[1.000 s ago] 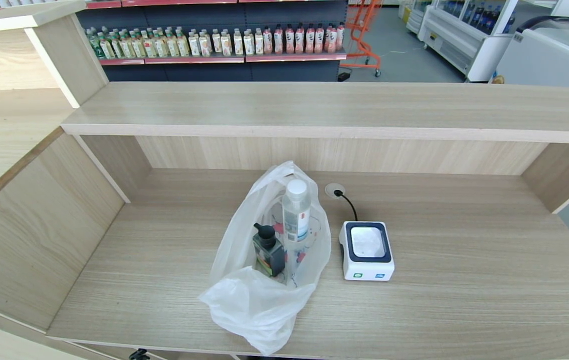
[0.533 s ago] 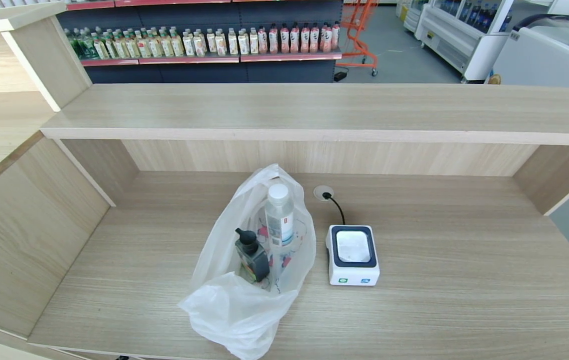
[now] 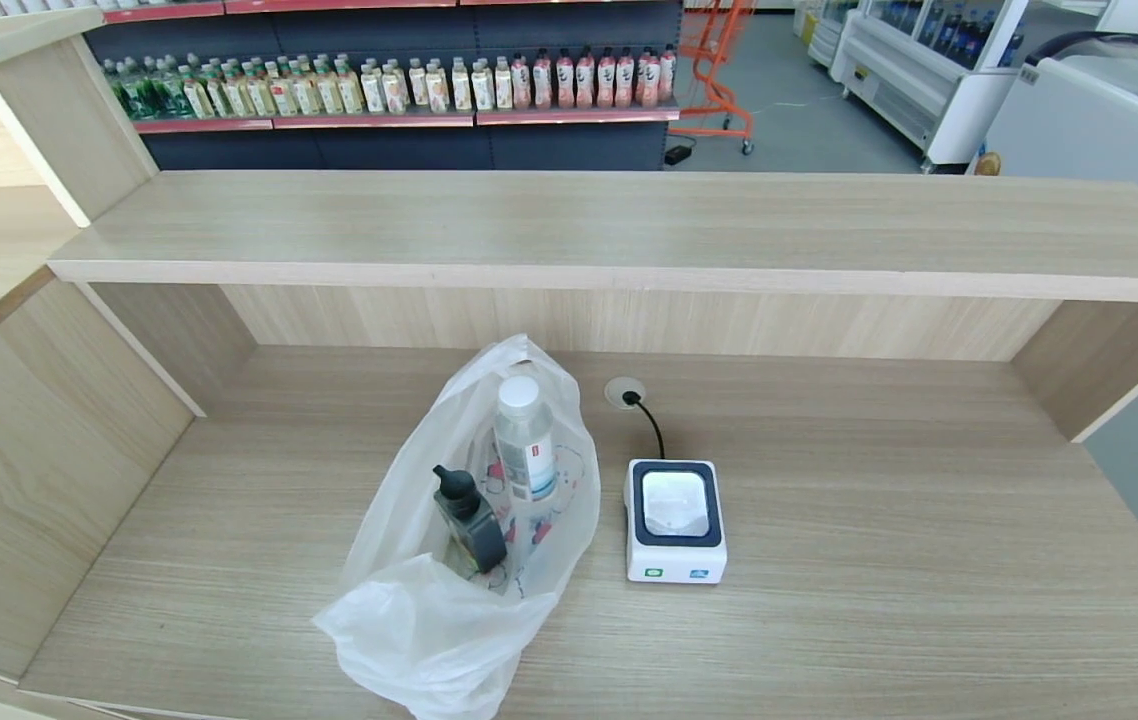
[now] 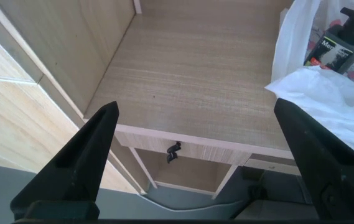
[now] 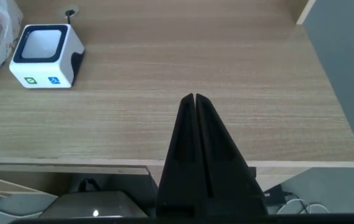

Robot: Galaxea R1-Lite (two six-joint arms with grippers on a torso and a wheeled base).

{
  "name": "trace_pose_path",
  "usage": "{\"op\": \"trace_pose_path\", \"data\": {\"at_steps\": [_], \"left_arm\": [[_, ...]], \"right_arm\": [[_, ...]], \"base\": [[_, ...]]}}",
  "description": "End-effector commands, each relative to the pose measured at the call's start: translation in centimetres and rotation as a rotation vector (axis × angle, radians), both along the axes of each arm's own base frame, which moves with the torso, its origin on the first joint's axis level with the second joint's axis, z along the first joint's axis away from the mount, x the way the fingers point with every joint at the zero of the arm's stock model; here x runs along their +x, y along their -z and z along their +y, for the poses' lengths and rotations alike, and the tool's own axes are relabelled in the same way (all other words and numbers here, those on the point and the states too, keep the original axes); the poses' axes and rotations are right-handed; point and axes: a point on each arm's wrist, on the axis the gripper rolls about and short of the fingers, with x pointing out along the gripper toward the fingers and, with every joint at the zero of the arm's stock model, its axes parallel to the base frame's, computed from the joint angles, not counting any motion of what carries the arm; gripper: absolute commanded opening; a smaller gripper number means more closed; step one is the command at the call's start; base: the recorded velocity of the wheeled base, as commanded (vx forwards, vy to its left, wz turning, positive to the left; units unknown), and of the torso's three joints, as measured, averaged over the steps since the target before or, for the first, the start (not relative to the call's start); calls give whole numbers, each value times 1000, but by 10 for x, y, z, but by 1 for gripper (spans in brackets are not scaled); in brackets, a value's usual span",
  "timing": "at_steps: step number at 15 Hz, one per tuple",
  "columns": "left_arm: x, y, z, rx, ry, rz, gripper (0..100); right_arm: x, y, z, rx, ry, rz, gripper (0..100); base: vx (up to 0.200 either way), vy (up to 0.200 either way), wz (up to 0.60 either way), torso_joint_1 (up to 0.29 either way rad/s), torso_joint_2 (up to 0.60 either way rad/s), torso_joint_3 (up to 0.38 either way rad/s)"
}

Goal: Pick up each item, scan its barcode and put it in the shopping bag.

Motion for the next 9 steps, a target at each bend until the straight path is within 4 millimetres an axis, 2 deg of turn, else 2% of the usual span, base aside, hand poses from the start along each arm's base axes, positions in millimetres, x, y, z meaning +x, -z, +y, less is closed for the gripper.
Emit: {"op": "trace_pose_path", "data": {"at_steps": [1,9], "left_arm": [[0,0,0,0,0,0,100],[0,0,0,0,-2,0,100]], "right_arm": [[0,0,0,0,0,3,0],[0,0,0,-2,0,3,0]], "base": [[0,0,0,0,0,0],[0,0,0,0,0,0]]}}
